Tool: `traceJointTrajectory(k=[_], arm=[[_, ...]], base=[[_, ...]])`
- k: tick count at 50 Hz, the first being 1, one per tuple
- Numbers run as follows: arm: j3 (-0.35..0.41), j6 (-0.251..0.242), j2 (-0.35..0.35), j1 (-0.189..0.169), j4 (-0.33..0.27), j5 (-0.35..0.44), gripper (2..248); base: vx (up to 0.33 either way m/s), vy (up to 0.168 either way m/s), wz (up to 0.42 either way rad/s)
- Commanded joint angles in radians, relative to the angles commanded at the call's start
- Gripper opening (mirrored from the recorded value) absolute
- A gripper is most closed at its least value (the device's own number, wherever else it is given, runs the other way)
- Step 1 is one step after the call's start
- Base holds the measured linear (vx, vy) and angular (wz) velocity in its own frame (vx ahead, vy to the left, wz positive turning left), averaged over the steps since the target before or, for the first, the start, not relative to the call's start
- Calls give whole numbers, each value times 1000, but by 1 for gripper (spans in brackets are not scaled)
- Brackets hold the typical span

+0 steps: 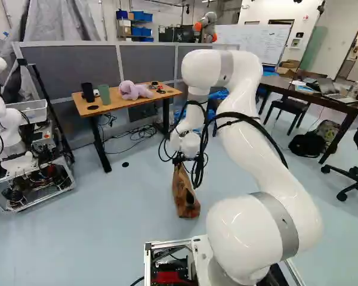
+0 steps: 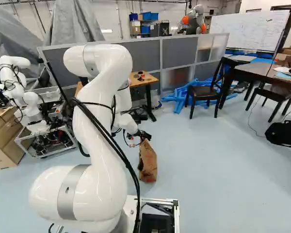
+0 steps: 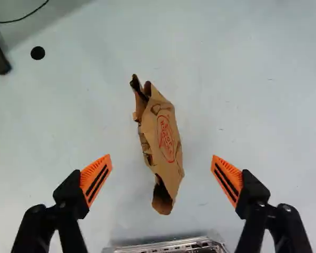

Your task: Pick up the bag on the ground and place it on the table

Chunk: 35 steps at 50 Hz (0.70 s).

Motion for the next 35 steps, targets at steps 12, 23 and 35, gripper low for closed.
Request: traceJointTrajectory(k=[12, 23, 35], arm=[[-30, -13, -46, 0, 0, 0, 247], [-58, -13, -87, 0, 0, 0, 247], [-89, -13, -133, 0, 0, 0, 247]], base=[[0, 0, 0], [0, 0, 0], [0, 0, 0]])
